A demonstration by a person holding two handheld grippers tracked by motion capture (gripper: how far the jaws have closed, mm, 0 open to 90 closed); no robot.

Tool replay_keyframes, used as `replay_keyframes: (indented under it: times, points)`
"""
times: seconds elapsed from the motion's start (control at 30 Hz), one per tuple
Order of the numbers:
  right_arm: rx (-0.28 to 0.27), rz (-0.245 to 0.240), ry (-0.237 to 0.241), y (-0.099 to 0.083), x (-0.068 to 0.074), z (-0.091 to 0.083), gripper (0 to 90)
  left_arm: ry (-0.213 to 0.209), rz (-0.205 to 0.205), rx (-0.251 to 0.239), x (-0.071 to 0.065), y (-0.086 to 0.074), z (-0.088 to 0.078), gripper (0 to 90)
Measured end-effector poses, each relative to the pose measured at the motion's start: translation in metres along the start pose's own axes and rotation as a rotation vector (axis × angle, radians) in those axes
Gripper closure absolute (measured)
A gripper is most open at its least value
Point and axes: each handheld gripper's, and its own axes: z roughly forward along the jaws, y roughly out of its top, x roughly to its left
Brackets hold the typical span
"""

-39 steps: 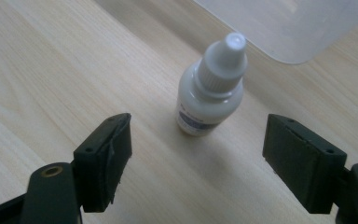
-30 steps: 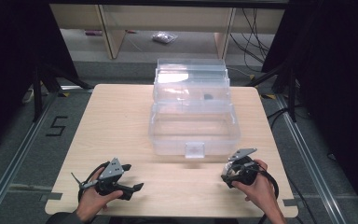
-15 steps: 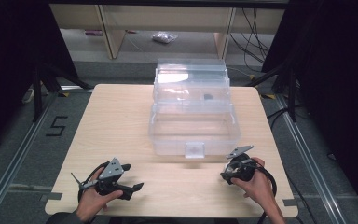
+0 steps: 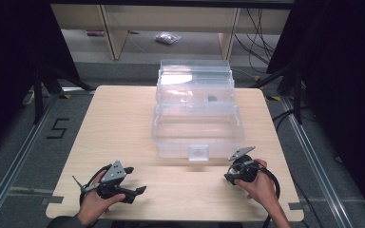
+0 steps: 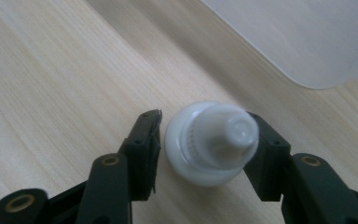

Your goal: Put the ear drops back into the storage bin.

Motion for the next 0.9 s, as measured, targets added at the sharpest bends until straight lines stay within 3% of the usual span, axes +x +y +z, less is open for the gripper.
replay_keyframes:
  times: [0.17,0.23,0.33,0.6,0.67,0.9]
  points:
    - [0.004,0.004,0.005,0.001,0.000,0.000,59.4,-0.002,-0.005,-0.003,0.000,0.000,0.000,14.9]
    - [0.017,0.029,-0.015,0.001,0.001,0.000,60.0,-0.002,0.001,-0.001,0.000,0.000,0.000,14.9]
    - [-0.008,-0.012,-0.007,0.002,0.001,-0.002,60.0,-0.001,-0.007,-0.004,0.000,0.000,0.000,14.8]
    - [-0.039,0.001,0.010,0.007,-0.001,-0.016,60.1,-0.002,-0.004,-0.006,0.000,-0.001,0.000,14.9]
    - [-0.046,-0.016,0.014,0.008,-0.001,-0.019,60.0,0.000,-0.005,0.008,0.000,0.000,-0.001,14.9]
    - [-0.048,-0.038,0.017,0.016,-0.001,-0.035,60.1,-0.005,-0.005,-0.012,0.000,-0.001,0.001,14.9]
